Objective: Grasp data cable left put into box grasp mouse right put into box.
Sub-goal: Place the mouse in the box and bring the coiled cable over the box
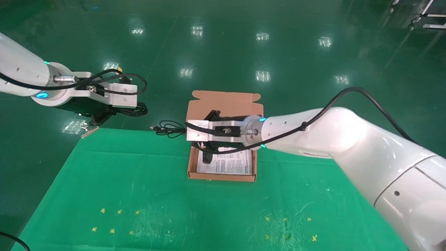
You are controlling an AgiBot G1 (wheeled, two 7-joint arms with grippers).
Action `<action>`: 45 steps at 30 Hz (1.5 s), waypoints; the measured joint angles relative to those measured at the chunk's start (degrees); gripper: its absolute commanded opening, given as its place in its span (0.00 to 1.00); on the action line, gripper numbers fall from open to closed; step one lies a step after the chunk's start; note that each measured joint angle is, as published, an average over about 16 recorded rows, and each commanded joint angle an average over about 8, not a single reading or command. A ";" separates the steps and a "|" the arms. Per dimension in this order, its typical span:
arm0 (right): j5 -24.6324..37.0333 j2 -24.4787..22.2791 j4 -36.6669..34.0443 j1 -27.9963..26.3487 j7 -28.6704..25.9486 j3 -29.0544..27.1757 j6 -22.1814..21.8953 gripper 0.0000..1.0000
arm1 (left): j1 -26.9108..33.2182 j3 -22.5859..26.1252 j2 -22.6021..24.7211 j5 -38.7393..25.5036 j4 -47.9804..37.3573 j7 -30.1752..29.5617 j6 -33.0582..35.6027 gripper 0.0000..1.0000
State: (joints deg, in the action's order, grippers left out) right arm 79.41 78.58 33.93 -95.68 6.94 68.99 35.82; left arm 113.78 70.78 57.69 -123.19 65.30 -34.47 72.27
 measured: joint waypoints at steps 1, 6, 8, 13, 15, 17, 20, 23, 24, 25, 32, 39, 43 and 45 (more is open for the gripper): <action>-0.21 0.00 -0.42 -0.02 -1.13 0.65 -0.26 0.00 | 0.00 0.00 0.00 0.00 0.00 0.00 0.00 0.00; -0.60 -0.01 -2.83 -0.39 -7.23 3.94 -1.25 0.00 | 0.00 0.00 0.00 0.00 0.01 -0.01 0.00 0.00; -0.45 -0.02 -3.64 -0.67 -9.52 5.23 -1.51 0.00 | 0.00 0.00 0.00 -0.01 0.02 -0.01 0.00 0.00; 0.30 -0.06 -4.87 -1.44 -13.72 7.99 -1.84 0.20 | 0.00 0.01 -0.01 -0.01 0.03 -0.02 0.01 0.00; 0.65 -0.07 -5.02 -1.73 -14.75 8.94 -1.91 0.45 | -0.01 0.01 -0.02 -0.02 0.03 -0.02 0.01 0.00; 0.93 -0.08 -5.04 -1.96 -15.44 9.61 -1.94 0.70 | -0.01 0.01 -0.02 -0.02 0.03 -0.02 0.01 0.00; 1.21 -0.26 -4.75 -2.20 -15.96 10.37 -1.96 1.00 | -0.03 0.01 -0.01 0.00 0.05 -0.02 0.00 0.00; 1.35 -0.53 -4.29 -2.31 -16.11 10.82 -1.99 1.00 | -0.17 0.00 0.09 0.10 0.05 0.01 -0.14 0.00; 1.37 -0.62 -4.14 -2.32 -16.15 10.92 -2.00 1.00 | -0.27 0.00 0.17 0.16 0.03 0.06 -0.26 0.00; 1.39 -0.74 -3.99 -2.34 -16.21 11.01 -2.04 1.00 | -0.41 -0.01 0.29 0.25 -0.02 0.12 -0.43 0.00; 1.07 -3.23 -1.95 -3.00 -16.44 10.68 -2.56 1.00 | -2.42 -0.10 2.67 1.73 -2.13 2.29 -3.58 0.00; 1.01 -9.13 0.84 -5.07 -17.08 9.81 -3.84 1.00 | -6.69 -0.68 9.03 5.44 -10.30 9.23 -11.79 0.00; 1.49 -13.40 2.47 -6.94 -17.93 9.36 -4.62 1.00 | -9.53 -1.19 13.56 8.64 -17.16 15.50 -17.78 0.00; 1.95 -15.51 3.36 -7.91 -18.61 9.30 -4.90 1.00 | -10.89 -1.37 15.56 10.52 -20.41 18.75 -20.74 0.00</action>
State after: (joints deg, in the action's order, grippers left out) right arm 81.36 63.06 37.29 -103.59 -11.67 78.29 30.91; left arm 102.89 69.41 73.24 -112.67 44.89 -15.72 51.54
